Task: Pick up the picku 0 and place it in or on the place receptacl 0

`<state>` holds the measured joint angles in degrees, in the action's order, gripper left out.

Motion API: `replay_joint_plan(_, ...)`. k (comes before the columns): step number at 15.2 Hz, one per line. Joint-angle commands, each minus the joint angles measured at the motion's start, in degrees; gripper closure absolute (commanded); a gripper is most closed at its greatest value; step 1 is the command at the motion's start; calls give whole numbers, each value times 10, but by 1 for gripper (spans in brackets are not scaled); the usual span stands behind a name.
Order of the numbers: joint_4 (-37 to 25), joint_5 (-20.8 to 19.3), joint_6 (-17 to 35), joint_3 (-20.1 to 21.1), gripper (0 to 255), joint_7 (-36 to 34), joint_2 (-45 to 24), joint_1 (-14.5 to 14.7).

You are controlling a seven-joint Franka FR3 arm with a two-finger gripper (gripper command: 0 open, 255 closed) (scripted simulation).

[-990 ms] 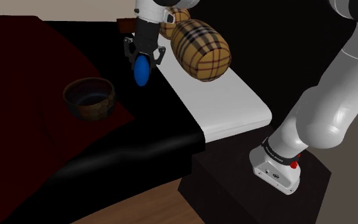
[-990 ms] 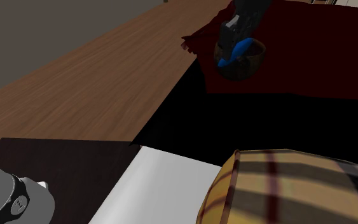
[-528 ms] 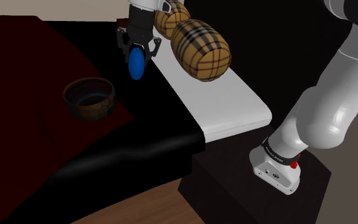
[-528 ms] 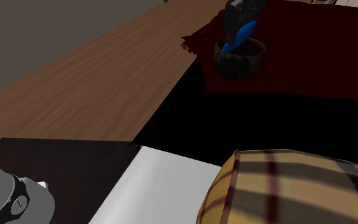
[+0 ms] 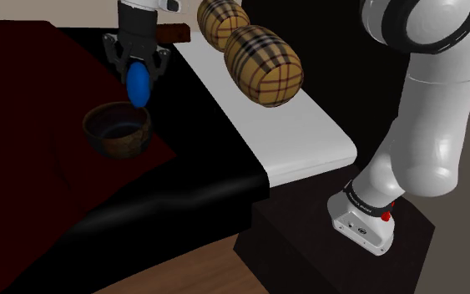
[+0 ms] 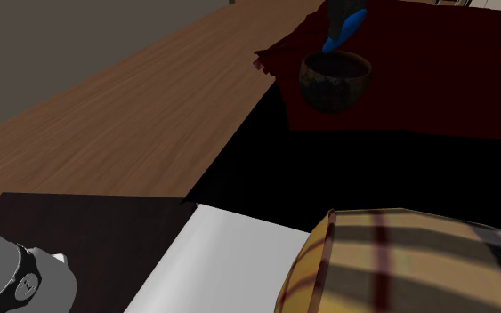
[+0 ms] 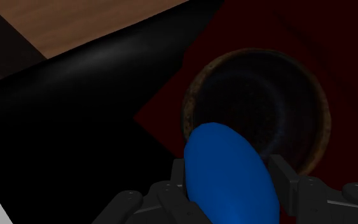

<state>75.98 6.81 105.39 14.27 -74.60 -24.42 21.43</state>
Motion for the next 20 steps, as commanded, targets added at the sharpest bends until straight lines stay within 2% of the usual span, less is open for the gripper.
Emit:
replay_joint_plan(1,-77,-15,-25,2,255,-24,-49,22)
replay_joint_plan(5,-303,-44,-110,-2,255,-60,-184,74)
replay_joint_plan(11,-211,-39,-45,-2,255,-52,-158,64)
replay_joint_plan(20,-122,-35,33,-1,255,-41,-148,56)
